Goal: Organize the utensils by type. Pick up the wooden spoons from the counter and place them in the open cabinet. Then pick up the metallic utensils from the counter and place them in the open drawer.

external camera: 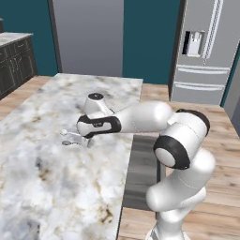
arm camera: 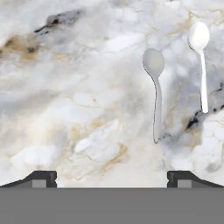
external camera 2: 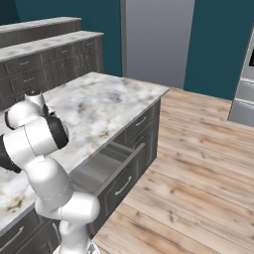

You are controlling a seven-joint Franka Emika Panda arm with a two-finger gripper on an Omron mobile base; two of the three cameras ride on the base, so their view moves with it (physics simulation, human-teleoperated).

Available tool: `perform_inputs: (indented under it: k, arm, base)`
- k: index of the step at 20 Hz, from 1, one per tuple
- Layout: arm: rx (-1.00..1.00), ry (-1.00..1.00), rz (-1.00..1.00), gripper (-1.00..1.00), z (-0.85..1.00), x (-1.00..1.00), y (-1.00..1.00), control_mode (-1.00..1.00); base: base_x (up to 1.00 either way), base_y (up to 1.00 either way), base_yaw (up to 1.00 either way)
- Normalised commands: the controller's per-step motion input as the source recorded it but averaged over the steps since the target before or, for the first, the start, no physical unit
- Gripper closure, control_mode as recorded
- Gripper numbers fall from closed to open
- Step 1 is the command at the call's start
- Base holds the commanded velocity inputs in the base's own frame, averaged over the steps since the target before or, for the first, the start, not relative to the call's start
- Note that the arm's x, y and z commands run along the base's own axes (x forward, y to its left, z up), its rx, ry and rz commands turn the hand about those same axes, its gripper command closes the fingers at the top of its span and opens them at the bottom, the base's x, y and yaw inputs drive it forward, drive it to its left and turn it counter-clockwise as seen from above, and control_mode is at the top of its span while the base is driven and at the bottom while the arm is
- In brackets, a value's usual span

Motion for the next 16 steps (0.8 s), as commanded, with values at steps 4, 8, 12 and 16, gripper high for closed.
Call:
perform_inputs:
  k: [4,8,12,16]
  arm:
    - [0.0,0.0,-0.05,-1.0,-0.25,0.23,0.25,-1.0]
    - [0.0,0.0,-0.14,-1.0,-0.26,0.18,0.22,-1.0]
    - [0.0,0.0,-0.16,-1.0,-0.25,0.21,0.15,-1.0]
    - [0.0,0.0,-0.11,-1.0,-0.2,0.27,0.04,-1.0]
  base:
    - [0.0,0.0,0.0]
    - [0.0,0.0,0.0]
    - [0.0,0.0,0.0]
    - [0.0,0.0,0.0]
